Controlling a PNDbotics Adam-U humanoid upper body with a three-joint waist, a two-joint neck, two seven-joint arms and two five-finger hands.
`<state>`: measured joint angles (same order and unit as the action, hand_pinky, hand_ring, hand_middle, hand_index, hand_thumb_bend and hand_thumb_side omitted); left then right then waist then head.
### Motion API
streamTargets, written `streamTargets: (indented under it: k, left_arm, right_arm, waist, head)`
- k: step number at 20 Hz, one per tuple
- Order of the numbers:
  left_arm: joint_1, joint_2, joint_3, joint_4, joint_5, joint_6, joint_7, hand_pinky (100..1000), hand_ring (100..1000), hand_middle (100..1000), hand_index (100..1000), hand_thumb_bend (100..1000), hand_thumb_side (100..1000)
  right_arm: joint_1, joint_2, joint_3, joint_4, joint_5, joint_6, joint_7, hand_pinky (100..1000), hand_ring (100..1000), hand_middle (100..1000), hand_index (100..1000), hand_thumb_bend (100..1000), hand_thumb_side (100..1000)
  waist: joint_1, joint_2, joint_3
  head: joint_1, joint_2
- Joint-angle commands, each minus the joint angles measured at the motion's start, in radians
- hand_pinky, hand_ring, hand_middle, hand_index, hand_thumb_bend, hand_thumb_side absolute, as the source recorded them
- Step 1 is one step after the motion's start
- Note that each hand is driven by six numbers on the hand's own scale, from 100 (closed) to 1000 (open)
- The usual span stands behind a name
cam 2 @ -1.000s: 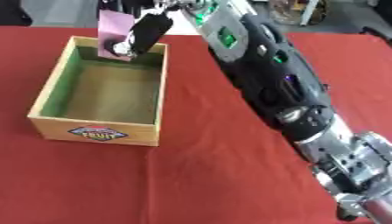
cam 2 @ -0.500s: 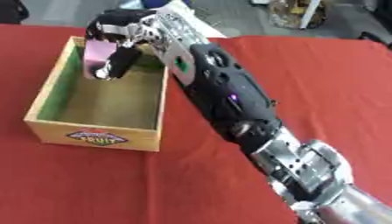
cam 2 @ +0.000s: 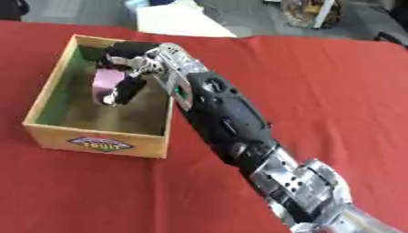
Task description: Pick up objects on the table and place them in the box.
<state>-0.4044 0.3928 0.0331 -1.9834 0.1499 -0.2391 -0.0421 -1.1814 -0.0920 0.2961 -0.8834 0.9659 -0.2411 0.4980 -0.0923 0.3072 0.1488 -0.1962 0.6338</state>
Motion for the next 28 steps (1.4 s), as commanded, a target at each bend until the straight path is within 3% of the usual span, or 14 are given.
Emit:
streamTargets:
  k: [1,4,7,12,21,23,28]
  left_arm:
    - [-0.015,0.002,0.003,-0.017,0.007,0.001,-0.003,524,666,586,792,100,786]
    - [-0.014,0.0,0.003,-0.017,0.007,0.003,-0.003,524,666,586,792,100,787]
    - [-0.012,-0.001,0.003,-0.017,0.007,0.006,-0.004,524,666,586,792,100,787]
    - [-0.007,-0.002,0.004,-0.017,0.006,0.01,-0.004,524,667,586,792,100,789]
    - [0.004,-0.003,0.006,-0.017,0.006,0.015,-0.006,525,668,587,792,100,788]
    - [0.008,-0.004,0.006,-0.017,0.006,0.017,-0.006,526,668,587,792,100,789]
    - [0.021,-0.002,0.009,-0.017,0.004,0.019,-0.004,526,668,587,792,100,787]
  right_arm:
    - [-0.013,0.003,-0.004,0.009,0.03,-0.016,-0.021,768,714,735,835,100,588]
    - [-0.013,0.002,-0.001,0.009,0.068,-0.027,-0.037,778,772,777,847,138,628]
    - [-0.015,-0.003,-0.002,-0.003,0.131,-0.021,-0.058,797,840,823,864,241,665]
    - [-0.017,-0.01,-0.012,-0.027,0.166,-0.005,-0.079,810,850,822,871,274,681]
    - [-0.034,-0.032,-0.012,-0.114,0.088,0.02,-0.048,810,827,810,877,263,708]
    - [-0.036,-0.043,-0.012,-0.144,0.057,0.027,-0.037,808,817,804,876,237,734]
    - [-0.032,-0.102,-0.009,-0.261,-0.054,0.05,-0.005,801,788,790,874,190,703]
  waist:
    - [0.007,-0.017,0.002]
    - [0.006,-0.017,0.002]
    - [0.005,-0.018,0.0]
    - [0.006,-0.024,-0.006]
    - [0.015,-0.04,-0.022]
    - [0.018,-0.045,-0.028]
    - [0.024,-0.059,-0.045]
  head:
    - [-0.005,-0.009]
    - [-0.005,-0.009]
    - [-0.002,-0.008]
    - [0.001,-0.005]
    - [0.006,0.008]
    - [0.01,0.012]
    - [0.021,0.026]
